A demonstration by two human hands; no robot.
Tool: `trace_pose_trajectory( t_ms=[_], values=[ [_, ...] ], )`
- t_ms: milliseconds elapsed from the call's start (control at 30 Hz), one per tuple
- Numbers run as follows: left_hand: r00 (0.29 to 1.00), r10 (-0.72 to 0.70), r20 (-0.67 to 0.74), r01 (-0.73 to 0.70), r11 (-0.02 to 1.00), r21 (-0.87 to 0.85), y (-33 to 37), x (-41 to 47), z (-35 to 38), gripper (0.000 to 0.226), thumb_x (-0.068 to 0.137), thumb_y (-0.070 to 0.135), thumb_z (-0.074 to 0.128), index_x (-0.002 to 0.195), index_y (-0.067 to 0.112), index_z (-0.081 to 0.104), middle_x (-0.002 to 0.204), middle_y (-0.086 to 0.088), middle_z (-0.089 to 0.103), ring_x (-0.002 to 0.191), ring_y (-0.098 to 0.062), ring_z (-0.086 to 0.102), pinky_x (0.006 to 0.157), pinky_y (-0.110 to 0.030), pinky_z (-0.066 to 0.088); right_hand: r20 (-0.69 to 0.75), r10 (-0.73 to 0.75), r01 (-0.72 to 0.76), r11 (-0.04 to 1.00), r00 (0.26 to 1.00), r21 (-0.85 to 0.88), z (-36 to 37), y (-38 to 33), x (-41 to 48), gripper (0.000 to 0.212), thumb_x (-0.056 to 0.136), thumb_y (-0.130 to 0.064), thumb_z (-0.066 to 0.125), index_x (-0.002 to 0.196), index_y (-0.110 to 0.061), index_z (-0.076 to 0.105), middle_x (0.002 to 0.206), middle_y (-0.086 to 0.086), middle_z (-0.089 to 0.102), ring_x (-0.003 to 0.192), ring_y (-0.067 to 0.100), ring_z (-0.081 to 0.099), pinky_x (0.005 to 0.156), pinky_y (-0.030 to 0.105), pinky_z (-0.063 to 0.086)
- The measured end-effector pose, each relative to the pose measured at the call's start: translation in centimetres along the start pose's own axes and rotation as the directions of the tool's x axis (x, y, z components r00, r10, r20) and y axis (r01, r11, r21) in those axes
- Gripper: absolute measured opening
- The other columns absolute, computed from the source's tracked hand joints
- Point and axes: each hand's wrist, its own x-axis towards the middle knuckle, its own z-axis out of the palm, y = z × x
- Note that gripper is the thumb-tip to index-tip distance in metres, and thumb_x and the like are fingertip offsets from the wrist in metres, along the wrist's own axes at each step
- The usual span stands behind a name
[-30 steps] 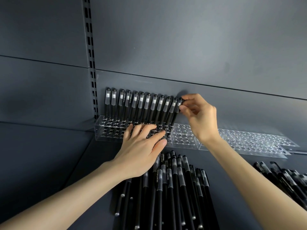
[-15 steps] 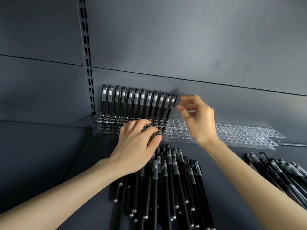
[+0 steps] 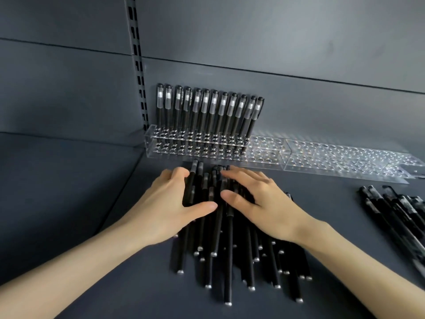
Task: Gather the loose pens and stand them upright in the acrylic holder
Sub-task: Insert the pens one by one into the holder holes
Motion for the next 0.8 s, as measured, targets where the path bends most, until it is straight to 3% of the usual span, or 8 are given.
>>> trace_pose_trajectory(
  t_ms=[167,267,333,433,500,667,733,800],
  values=[
    [0.999,-0.050,-0.019,0.047,0.990,-0.136,-0.4,0.7,-0.1,0.081,0.075,0.051,0.070,0.141,0.019,0.034,0.123,0.004,0.049,0.110,-0.010,0.050,0.090,-0.024,0.042,-0.050,-0.005,0.004,1.000,0.999,-0.001,0.2,-0.3,0.0,0.054,0.092,-0.056,0.041,0.139,-0.029,0.040,0.143,-0.010,0.043,0.131,0.015,0.034,0.112,0.038,0.023],
    [0.995,-0.095,-0.002,0.093,0.980,-0.177,-0.4,1.1,-0.4,0.073,0.076,0.042,0.072,0.137,0.016,0.042,0.113,0.005,0.053,0.089,-0.009,0.063,0.075,-0.020,0.049,-0.060,-0.004,0.005,1.000,0.998,0.023,0.2,-0.4,-0.1,0.050,0.093,-0.048,0.047,0.138,-0.027,0.041,0.139,-0.011,0.046,0.128,0.013,0.036,0.111,0.037,0.024],
    [0.993,-0.115,0.011,0.115,0.970,-0.216,-0.4,1.2,-0.5,0.055,0.078,0.034,0.073,0.126,0.018,0.052,0.110,-0.001,0.060,0.080,-0.013,0.067,0.062,-0.019,0.051,-0.062,-0.002,0.005,0.999,0.998,0.041,0.1,-0.4,-0.2,0.050,0.092,-0.047,0.048,0.137,-0.027,0.042,0.137,-0.011,0.047,0.127,0.012,0.036,0.111,0.038,0.026],
    [0.996,-0.088,-0.003,0.084,0.955,-0.284,-0.2,1.1,-0.8,0.013,0.081,0.022,0.071,0.086,0.024,0.060,0.094,-0.014,0.069,0.084,-0.028,0.067,0.044,-0.021,0.049,-0.060,0.002,0.001,0.999,0.998,0.048,0.1,-0.4,-0.3,0.050,0.092,-0.048,0.047,0.137,-0.028,0.042,0.137,-0.010,0.047,0.127,0.011,0.036,0.111,0.038,0.026],
    [0.997,-0.077,0.014,0.077,0.930,-0.359,-0.4,1.0,-1.0,0.005,0.083,0.021,0.069,0.085,0.019,0.065,0.091,-0.018,0.070,0.077,-0.031,0.067,0.038,-0.020,0.043,-0.063,0.003,0.000,0.999,0.998,0.047,0.0,-0.4,-0.2,0.050,0.092,-0.048,0.047,0.137,-0.028,0.042,0.137,-0.010,0.047,0.127,0.012,0.036,0.111,0.038,0.026],
    [0.995,-0.024,-0.101,-0.037,0.829,-0.558,-0.2,0.8,-1.3,0.011,0.089,0.020,0.062,0.086,0.013,0.070,0.076,-0.007,0.069,0.058,-0.009,0.063,0.064,-0.031,0.055,-0.080,0.002,0.002,0.999,0.997,0.040,-0.1,-0.5,-0.3,0.052,0.092,-0.049,0.045,0.139,-0.028,0.040,0.140,-0.013,0.044,0.131,0.011,0.032,0.112,0.039,0.024],
    [0.991,0.003,-0.134,-0.092,0.745,-0.661,0.4,0.8,-1.3,0.012,0.091,0.019,0.060,0.086,0.013,0.070,0.073,-0.004,0.065,0.059,-0.008,0.062,0.057,-0.026,0.055,-0.129,0.010,0.005,0.994,0.992,0.110,-0.5,-0.8,-0.3,0.053,0.089,-0.049,0.047,0.138,-0.028,0.042,0.135,-0.017,0.047,0.129,0.007,0.036,0.112,0.034,0.027],
    [0.992,0.052,-0.117,-0.122,0.667,-0.735,1.1,0.6,-1.2,0.014,0.092,0.019,0.057,0.090,0.013,0.069,0.073,0.000,0.062,0.061,-0.009,0.060,0.055,-0.024,0.052,-0.182,0.035,0.028,0.943,0.983,0.332,-1.2,-1.5,0.1,0.051,0.085,-0.047,0.053,0.131,-0.025,0.049,0.124,-0.018,0.056,0.119,-0.001,0.049,0.105,0.026,0.039]
  ],
)
